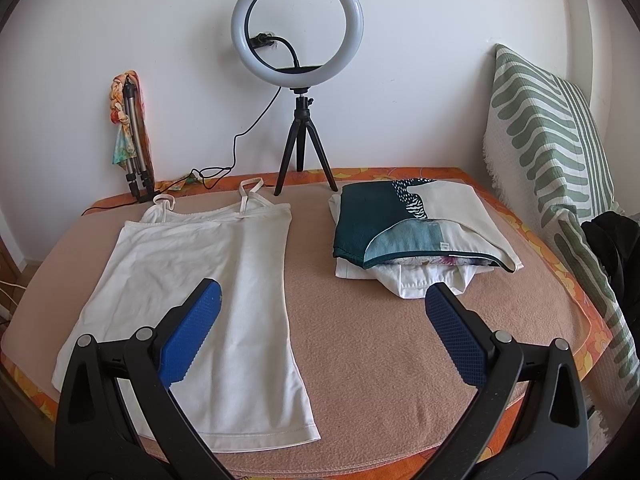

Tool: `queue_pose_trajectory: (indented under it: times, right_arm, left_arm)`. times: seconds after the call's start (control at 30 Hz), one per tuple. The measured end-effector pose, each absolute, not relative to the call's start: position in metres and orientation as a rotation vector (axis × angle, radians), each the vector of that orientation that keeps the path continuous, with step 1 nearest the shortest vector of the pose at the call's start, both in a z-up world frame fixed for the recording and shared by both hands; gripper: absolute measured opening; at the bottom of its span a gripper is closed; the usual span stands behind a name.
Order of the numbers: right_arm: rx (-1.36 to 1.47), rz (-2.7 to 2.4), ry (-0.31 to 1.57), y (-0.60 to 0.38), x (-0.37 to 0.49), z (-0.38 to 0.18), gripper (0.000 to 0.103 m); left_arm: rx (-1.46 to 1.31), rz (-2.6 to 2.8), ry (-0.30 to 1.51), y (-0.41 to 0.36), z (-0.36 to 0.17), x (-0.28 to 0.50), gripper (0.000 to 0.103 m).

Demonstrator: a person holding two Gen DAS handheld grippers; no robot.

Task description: Fold small clothes

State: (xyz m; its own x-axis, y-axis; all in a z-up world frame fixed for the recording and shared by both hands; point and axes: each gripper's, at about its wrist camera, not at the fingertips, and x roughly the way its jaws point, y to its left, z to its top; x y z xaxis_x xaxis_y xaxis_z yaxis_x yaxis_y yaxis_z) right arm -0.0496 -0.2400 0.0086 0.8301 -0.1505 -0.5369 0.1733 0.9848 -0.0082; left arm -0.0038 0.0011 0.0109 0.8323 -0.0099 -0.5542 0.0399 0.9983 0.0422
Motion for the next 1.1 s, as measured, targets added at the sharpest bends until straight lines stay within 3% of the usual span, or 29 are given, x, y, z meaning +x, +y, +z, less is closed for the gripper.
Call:
queue_pose_trajectory:
  times: [0.5,0.8,1.1]
  right_arm:
    - [0.05,-0.16,0.569,-0.231,-0.05,0.008,0.103]
    - [0.048,-0.112,0.544,-0.212,-0.04,0.015,0.103]
    - [0.052,0.057,0.561,-0.175,-0.017,0.014,0.103]
  left_arm:
    - [0.021,-0.026,0.608,0.014,0.005,-0.001,0.103]
    - [-0.058,-0.056,0.776,0.044,-0.036,0.015,0.102]
    - [-0.24,-0.177,0.908,0.076,-0.078,0.016,0.085]
